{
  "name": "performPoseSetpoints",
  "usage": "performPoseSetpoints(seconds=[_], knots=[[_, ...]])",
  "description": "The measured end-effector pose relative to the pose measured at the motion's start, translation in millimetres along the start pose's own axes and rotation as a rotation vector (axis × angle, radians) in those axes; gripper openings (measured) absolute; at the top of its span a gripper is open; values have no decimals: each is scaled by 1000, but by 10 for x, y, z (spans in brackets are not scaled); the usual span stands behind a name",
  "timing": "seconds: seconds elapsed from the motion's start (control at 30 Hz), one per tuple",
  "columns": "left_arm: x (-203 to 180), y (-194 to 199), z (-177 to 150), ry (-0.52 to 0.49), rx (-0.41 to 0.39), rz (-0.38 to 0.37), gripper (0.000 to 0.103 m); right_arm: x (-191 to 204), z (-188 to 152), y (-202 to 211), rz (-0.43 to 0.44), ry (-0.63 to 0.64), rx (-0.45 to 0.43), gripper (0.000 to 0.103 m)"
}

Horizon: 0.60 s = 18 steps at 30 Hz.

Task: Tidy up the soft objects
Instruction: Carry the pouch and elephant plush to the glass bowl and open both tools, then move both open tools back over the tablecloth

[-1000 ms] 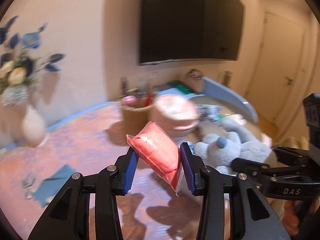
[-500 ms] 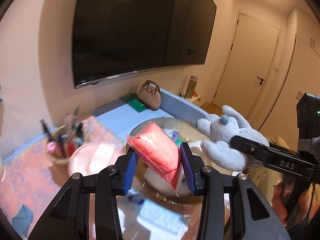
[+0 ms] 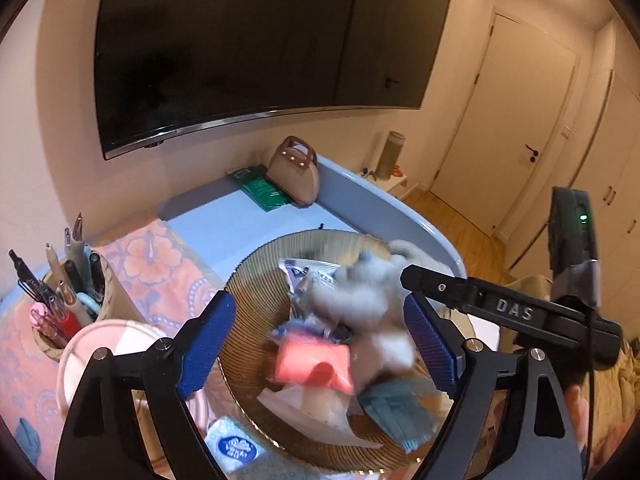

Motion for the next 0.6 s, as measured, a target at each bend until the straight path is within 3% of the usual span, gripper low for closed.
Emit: performPoseSetpoints(seconds=[0.17,0.3,0.43,0.6], knots=[[21,335,-31,7,-31,-49,85,-6,-81,332,19,-1,-41,73],[141,707,-61,28,-70,-46,85,190,-136,605,26,48,-70,74],[338,1155,-128,34,-122,5,85,558,-189,873,7,164,-121,74],[747,1854,-249,77,-200,92,85,1151,-441,1053,81,316,-126,74]])
Point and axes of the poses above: each gripper's, at about its wrist camera, not at the fingertips, and y roughly against the way its jaws point, x to its left, z to its top, the point moved 8 cm from there along -y, roughly the way its jaws point, and after that the axes turned 3 degrees about z, right-handed, at the moved point
